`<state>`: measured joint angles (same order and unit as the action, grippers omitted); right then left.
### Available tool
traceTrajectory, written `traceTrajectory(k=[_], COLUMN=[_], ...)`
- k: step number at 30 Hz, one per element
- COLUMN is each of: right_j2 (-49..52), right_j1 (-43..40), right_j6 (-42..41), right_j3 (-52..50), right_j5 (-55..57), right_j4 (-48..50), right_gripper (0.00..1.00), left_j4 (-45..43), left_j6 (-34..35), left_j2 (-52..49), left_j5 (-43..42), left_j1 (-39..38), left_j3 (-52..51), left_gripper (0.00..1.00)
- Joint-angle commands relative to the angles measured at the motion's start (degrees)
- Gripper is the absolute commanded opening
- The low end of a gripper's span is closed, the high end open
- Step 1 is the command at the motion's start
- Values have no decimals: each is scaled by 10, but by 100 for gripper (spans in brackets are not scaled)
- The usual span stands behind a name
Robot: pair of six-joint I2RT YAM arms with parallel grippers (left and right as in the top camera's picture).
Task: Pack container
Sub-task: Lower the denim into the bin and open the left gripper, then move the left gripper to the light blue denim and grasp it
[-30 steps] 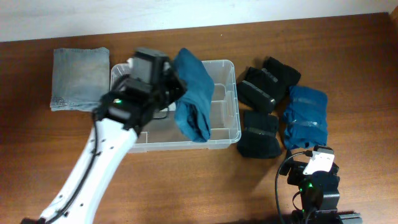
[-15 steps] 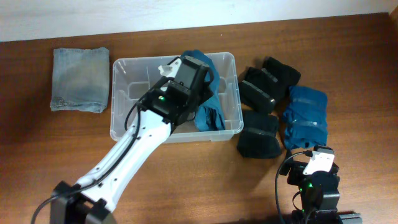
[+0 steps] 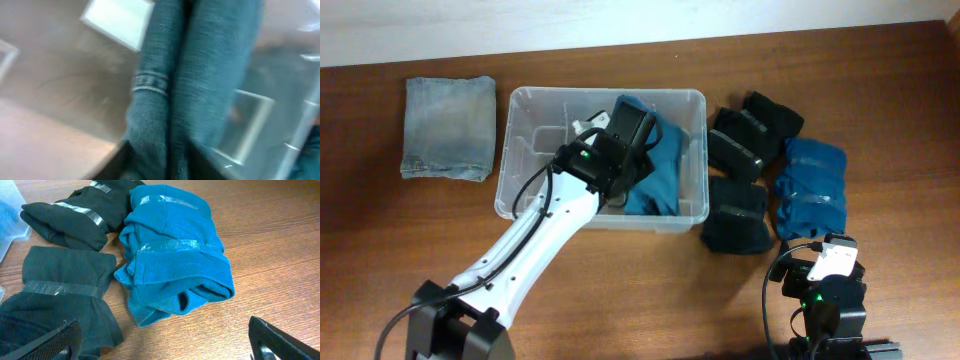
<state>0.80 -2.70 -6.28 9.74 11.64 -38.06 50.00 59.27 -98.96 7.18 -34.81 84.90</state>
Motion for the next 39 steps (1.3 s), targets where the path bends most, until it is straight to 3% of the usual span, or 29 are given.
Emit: traceTrajectory(k=[1, 8, 13, 16, 20, 29, 34, 39], right_j2=[-6, -6, -6, -6, -6, -6, -6, -6], right_j1=[-5, -5, -5, -5, -5, -5, -5, -5], right_j6=[-6, -6, -6, -6, -6, -6, -6, -6], right_j3=[-4, -4, -4, -4, -4, -4, -4, -4], right_j5=[1, 1, 1, 1, 1, 1, 1, 1], right_j4=[2, 2, 2, 2, 2, 2, 2, 2], right_gripper=[98, 98, 98, 98, 98, 98, 98, 98], left_j4=[37, 91, 94, 83, 38, -32, -63, -134], left_j6=[-22, -37, -138, -196, -295, -422, -484, -487], left_j2=[54, 126, 156, 167, 163, 65, -53, -170], left_j5=[35, 137, 224, 223, 101, -229, -396, -540], left_j1=[28, 78, 130, 195, 337, 655, 734, 772], left_j3=[14, 14, 14, 14, 15, 15, 15, 15], left_gripper=[66, 81, 81, 83, 92, 99, 99, 99])
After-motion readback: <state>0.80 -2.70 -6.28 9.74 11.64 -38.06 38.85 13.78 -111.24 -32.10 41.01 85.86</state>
